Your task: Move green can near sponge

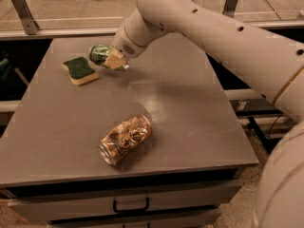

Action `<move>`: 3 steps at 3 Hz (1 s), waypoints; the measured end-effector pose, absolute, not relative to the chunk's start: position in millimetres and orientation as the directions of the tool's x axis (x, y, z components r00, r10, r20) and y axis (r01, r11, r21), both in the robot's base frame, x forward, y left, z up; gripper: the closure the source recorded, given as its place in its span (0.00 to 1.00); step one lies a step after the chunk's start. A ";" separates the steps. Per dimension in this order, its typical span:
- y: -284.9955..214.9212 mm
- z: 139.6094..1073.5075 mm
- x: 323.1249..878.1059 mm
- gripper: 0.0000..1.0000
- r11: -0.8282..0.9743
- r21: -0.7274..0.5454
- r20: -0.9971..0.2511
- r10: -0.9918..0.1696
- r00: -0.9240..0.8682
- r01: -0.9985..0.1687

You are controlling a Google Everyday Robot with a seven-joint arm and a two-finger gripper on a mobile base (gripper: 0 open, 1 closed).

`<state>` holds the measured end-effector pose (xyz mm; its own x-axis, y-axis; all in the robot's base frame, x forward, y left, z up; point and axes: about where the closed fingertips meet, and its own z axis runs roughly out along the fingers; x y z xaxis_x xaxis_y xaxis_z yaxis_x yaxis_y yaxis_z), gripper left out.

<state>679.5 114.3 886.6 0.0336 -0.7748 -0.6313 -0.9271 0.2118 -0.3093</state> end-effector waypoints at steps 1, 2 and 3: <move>117.8 872.9 676.7 0.36 0.212 -0.288 -0.632 -0.775 0.019 -0.934; 127.4 868.6 668.8 0.13 0.196 -0.274 -0.639 -0.769 0.025 -0.942; 130.2 870.8 665.4 0.00 0.195 -0.268 -0.649 -0.760 0.028 -0.943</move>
Offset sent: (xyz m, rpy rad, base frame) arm -0.0196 0.0218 -0.0201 0.0204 0.0492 0.0391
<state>665.4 130.2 870.8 0.0275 -0.7604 -0.6488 -0.9435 0.1947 -0.2682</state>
